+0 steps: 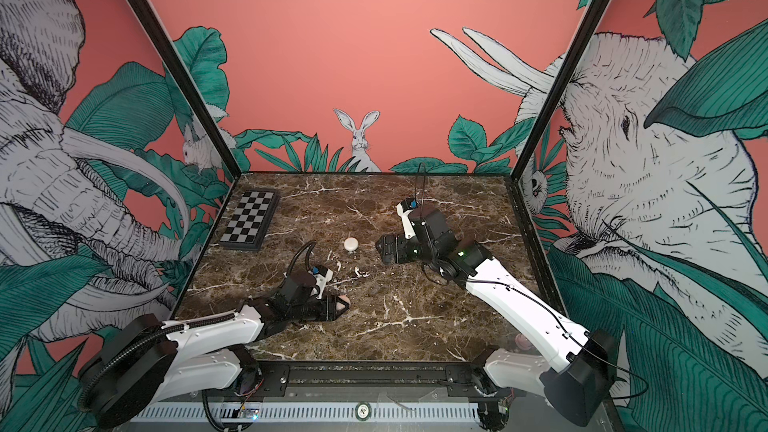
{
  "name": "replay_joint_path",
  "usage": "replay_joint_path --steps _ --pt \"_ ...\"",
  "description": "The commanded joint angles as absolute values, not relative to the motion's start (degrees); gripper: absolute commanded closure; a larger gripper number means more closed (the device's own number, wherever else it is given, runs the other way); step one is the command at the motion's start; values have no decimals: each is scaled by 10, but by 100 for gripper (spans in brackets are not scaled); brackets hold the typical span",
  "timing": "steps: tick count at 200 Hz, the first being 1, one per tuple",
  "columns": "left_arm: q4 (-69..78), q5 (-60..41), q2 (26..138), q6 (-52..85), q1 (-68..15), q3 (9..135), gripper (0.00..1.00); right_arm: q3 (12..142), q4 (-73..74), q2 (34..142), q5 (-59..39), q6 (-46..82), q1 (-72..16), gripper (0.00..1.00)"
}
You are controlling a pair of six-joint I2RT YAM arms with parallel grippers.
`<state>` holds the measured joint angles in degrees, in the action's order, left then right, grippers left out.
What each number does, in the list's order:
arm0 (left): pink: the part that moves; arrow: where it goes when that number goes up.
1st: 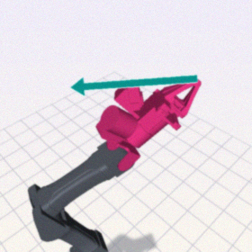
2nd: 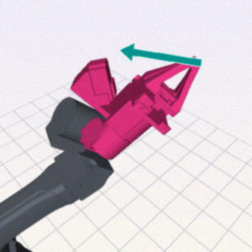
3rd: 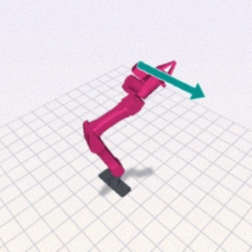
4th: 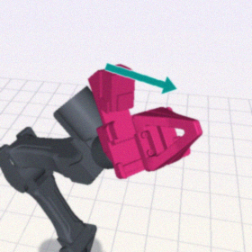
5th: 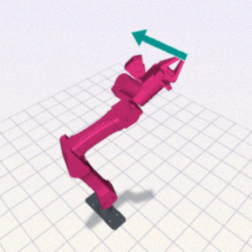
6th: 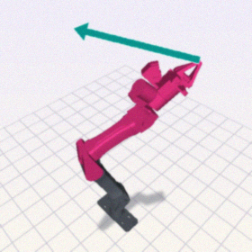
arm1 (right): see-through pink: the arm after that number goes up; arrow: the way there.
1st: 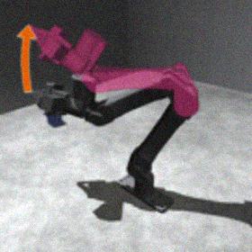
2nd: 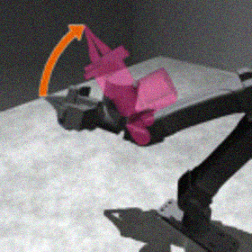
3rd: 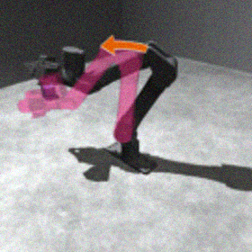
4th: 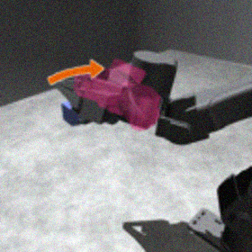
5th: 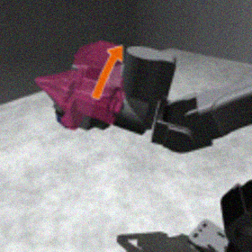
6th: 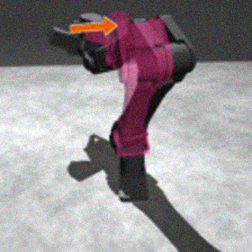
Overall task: Insert the wireless bluetooth earbuds into the charging case
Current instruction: 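Lower the closed pink case onto the table and open the left gripper, then grasp the white round puck with the left gripper while the right gripper moves over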
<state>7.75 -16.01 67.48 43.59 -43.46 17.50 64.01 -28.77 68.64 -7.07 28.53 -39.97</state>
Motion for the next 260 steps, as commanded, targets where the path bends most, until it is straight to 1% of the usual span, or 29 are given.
replay_joint_path --steps 1,23,50,69,81,99,114,132,150,153,175,188,195,212,227,243,260 --pt "19 -149 670 426 -432 185 43 634 -270 683 -74 288 -398 2" --pt "-11 -135 657 410 -429 200 39 633 -271 682 -74 288 -398 2" --pt "-57 -123 641 390 -418 219 30 636 -274 682 -74 287 -398 2" --pt "-92 -116 629 389 -417 231 20 637 -278 683 -71 286 -398 2" --pt "-122 -110 617 391 -417 245 12 636 -281 686 -71 287 -398 2" --pt "-170 -95 593 388 -417 278 6 642 -288 698 -67 290 -398 2" --pt "-218 -64 582 368 -417 333 1 646 -293 711 -61 293 -398 2" --pt "-277 -7 591 325 -413 412 1 668 -312 741 -54 295 -398 2" --pt "-291 31 620 299 -405 468 1 707 -341 773 -39 289 -398 2" --pt "-297 40 627 297 -389 477 1 710 -343 778 -36 288 -398 2" --pt "-342 69 662 288 -349 524 1 765 -386 833 -21 273 -398 2" --pt "-291 56 663 296 -335 505 1 804 -428 864 1 272 -398 2" --pt "-263 53 666 304 -331 496 1 806 -416 871 5 271 -398 2" --pt "-258 54 684 331 -318 504 1 825 -417 895 -6 257 -398 2" --pt "-244 54 703 336 -312 511 1 862 -464 927 28 258 -397 2" --pt "-225 40 745 358 -312 529 1 858 -445 924 16 253 -389 2" --pt "-236 16 819 386 -312 570 1 863 -442 922 18 251 -382 2"
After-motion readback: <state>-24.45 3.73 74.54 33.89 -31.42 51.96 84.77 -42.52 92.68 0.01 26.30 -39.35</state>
